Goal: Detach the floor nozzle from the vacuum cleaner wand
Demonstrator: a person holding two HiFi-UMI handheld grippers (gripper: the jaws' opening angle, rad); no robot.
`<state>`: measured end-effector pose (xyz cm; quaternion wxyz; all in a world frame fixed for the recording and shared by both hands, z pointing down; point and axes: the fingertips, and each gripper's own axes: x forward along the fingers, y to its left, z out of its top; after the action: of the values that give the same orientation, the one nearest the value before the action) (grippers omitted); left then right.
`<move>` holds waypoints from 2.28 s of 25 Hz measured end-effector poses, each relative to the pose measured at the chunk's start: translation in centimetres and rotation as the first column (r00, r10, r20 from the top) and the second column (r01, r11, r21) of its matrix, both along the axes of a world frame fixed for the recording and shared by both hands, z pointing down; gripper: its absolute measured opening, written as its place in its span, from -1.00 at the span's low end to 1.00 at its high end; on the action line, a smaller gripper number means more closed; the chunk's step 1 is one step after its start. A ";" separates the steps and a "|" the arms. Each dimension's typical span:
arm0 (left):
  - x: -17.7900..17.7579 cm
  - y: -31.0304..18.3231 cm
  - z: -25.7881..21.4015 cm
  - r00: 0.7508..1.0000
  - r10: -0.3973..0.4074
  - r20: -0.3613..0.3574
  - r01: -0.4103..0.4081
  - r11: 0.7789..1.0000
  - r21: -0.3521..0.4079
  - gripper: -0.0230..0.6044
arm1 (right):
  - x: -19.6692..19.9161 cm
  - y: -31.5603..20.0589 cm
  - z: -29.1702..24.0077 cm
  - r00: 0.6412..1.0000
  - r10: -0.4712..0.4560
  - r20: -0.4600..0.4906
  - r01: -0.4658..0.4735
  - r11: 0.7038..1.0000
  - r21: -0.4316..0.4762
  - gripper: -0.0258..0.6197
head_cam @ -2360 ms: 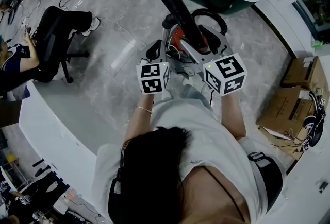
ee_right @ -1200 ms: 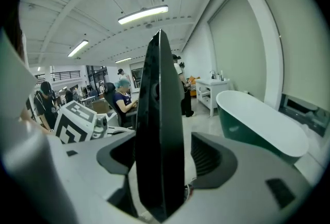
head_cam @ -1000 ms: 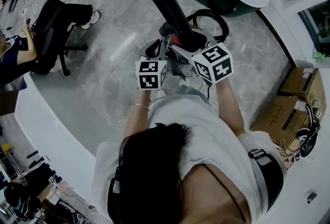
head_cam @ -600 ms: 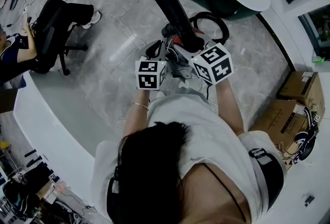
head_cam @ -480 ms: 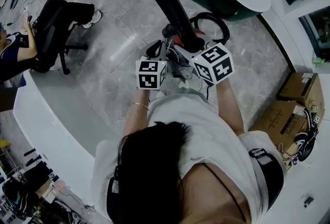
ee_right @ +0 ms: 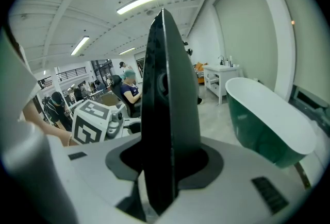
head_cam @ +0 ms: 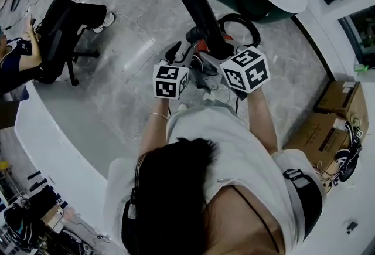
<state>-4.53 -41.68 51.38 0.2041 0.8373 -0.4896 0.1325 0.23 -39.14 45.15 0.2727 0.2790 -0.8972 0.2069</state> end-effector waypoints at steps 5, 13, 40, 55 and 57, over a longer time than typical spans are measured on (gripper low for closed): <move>0.1 -1.0 0.2 1.000 0.019 -0.012 -0.019 0.999 0.050 -0.22 | 0.4 -0.2 -0.3 0.999 0.018 0.031 -0.017 0.999 -0.028 -0.42; 2.0 -1.4 0.4 0.989 0.145 0.025 -0.147 0.987 0.065 -0.15 | -0.1 0.1 -0.3 1.000 0.001 0.027 0.000 0.999 -0.032 -0.42; 3.2 -4.2 2.3 0.987 0.154 0.042 -0.157 0.985 0.066 -0.41 | -0.5 0.0 -0.2 0.999 -0.020 0.044 0.022 0.999 -0.047 -0.42; 3.3 -3.9 2.2 0.981 0.182 0.065 -0.187 0.980 0.070 -0.46 | -0.5 0.0 -0.3 0.997 -0.061 0.048 0.061 0.998 -0.003 -0.43; 3.3 -3.8 2.2 0.983 0.178 0.053 -0.181 0.981 0.069 -0.45 | -0.5 0.1 -0.3 0.997 -0.066 0.041 0.066 0.998 0.004 -0.43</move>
<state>-1.24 -45.48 53.53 0.1491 0.8817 -0.4211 0.1517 -0.31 -39.03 44.86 0.2606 0.2453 -0.9115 0.2025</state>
